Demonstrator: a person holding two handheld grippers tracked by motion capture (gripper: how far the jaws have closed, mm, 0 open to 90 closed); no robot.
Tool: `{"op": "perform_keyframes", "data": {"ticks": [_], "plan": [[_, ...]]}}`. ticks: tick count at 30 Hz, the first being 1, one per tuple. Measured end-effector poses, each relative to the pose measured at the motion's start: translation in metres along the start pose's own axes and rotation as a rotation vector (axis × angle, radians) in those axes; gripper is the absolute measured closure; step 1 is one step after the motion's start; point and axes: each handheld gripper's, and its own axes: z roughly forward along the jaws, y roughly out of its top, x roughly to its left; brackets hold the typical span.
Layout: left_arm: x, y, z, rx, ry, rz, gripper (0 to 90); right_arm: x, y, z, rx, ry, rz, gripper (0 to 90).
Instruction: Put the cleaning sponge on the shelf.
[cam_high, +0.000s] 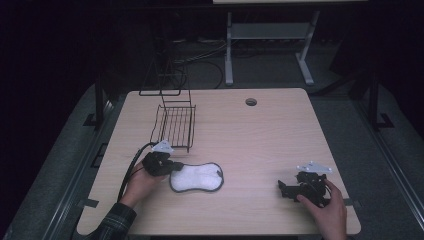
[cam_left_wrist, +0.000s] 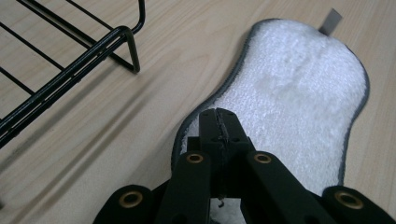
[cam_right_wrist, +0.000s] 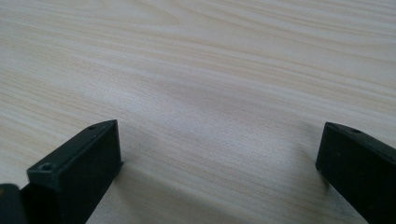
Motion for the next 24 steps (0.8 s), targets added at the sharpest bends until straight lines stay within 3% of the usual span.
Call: {"op": "perform_keyframes", "data": {"ticks": [16,24], "plan": [[-0.013,-0.014,-0.016,0.021,0.008,0.001,89.8,0.000,0.000,0.000,0.000,0.000,0.001,0.0],[-0.020,0.004,-0.008,-0.044,-0.036,0.005,89.8,0.000,0.000,0.000,0.000,0.000,0.001,0.0]]}}
